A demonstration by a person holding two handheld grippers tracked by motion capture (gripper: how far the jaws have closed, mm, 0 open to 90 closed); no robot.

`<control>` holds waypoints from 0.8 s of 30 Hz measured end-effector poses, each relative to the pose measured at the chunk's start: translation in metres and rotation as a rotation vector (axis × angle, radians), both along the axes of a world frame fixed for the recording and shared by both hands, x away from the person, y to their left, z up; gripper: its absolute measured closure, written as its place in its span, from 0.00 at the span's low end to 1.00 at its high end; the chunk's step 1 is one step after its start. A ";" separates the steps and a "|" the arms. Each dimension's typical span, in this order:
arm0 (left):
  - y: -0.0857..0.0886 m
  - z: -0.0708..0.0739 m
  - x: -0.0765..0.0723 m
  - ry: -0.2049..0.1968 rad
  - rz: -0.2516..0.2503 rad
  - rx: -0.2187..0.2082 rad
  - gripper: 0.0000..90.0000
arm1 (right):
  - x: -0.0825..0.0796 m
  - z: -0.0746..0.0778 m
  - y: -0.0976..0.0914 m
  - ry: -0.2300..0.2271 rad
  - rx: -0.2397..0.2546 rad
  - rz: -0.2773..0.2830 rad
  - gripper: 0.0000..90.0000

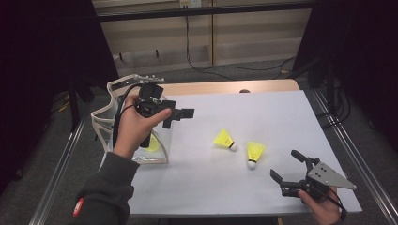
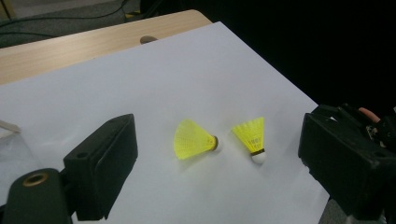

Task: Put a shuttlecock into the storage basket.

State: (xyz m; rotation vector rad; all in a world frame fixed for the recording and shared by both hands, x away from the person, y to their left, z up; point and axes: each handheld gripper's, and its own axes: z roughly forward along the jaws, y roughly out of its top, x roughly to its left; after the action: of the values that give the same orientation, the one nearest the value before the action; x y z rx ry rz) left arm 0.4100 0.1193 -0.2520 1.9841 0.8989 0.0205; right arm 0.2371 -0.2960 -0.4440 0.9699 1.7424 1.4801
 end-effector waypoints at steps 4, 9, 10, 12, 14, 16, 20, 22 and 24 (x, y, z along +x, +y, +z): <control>-0.005 -0.006 -0.003 0.000 -0.016 -0.003 0.12 | 0.000 0.000 0.000 0.001 0.001 -0.001 0.02; -0.012 -0.014 -0.006 -0.001 -0.029 -0.007 0.11 | 0.000 0.000 0.000 0.001 -0.001 0.000 0.02; -0.013 -0.015 -0.007 -0.001 -0.029 -0.011 0.11 | 0.000 0.000 0.000 0.001 -0.001 0.000 0.02; -0.015 -0.018 -0.008 -0.003 -0.032 -0.009 0.11 | 0.000 0.000 0.000 0.001 -0.001 0.000 0.02; -0.017 -0.021 -0.010 -0.009 -0.036 -0.004 0.11 | 0.000 0.000 0.000 0.001 -0.001 -0.001 0.02; -0.019 -0.023 -0.012 -0.013 -0.038 0.000 0.10 | 0.000 0.000 0.000 0.000 -0.002 -0.003 0.02; -0.022 -0.027 -0.015 -0.025 -0.041 0.001 0.09 | 0.000 0.000 -0.001 -0.003 -0.002 -0.004 0.02; -0.023 -0.029 -0.016 -0.024 -0.047 -0.001 0.09 | 0.000 0.000 -0.001 -0.002 -0.003 -0.003 0.02; -0.024 -0.032 -0.017 -0.026 -0.043 -0.007 0.09 | 0.000 0.000 0.000 0.001 -0.002 -0.003 0.02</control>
State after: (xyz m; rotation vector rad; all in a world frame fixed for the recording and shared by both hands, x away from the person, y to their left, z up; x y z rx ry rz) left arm 0.3932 0.0955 -0.2837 1.9913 0.8389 0.0181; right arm 0.2369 -0.2962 -0.4440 0.9722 1.7414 1.4763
